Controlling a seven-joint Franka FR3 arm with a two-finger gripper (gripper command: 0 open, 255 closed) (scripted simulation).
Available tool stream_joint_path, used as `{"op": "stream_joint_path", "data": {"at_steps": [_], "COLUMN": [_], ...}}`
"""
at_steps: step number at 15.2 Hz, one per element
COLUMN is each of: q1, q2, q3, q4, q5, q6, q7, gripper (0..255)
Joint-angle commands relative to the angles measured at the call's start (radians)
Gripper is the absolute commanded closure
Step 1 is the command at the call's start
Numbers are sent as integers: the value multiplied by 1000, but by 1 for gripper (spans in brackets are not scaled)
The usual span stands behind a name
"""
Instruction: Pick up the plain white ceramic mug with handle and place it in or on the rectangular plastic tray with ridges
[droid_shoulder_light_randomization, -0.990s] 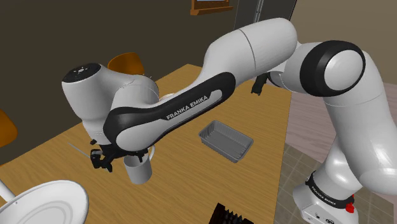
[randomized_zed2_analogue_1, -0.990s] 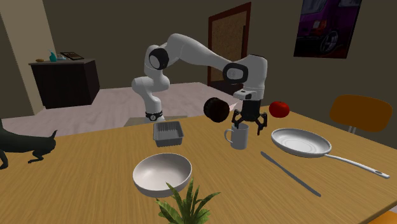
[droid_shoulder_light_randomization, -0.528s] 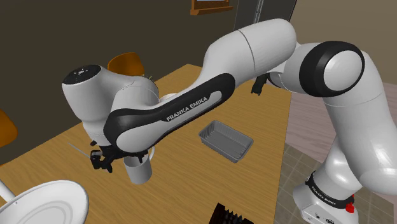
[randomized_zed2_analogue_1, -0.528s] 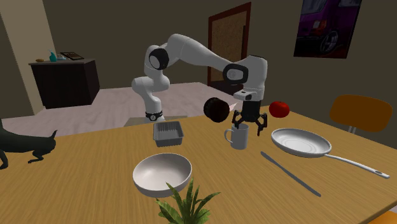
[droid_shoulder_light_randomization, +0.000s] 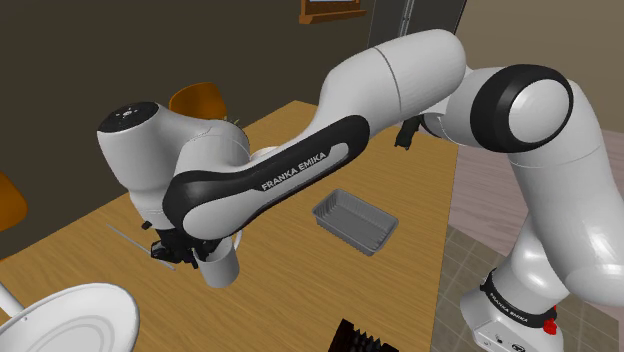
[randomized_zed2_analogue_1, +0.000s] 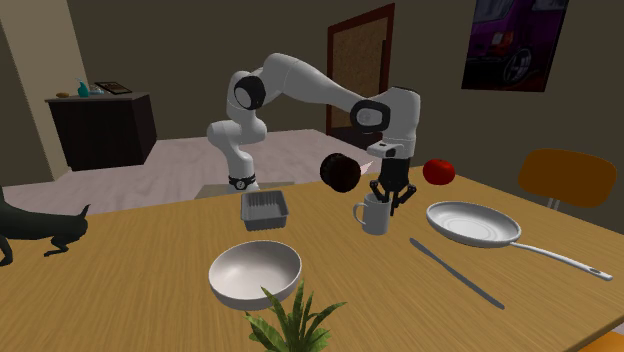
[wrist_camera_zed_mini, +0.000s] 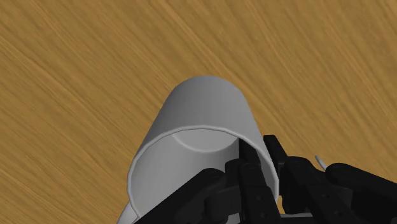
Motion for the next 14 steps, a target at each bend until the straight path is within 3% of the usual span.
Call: {"op": "stream_joint_path", "data": {"at_steps": [1,14], "q1": [0,7], "q2": [0,-43], "q3": [0,18], "q4": [0,95], "q5": [0,30], "q6": [0,-129], "q7": [0,-31], "gripper": [255,255]}}
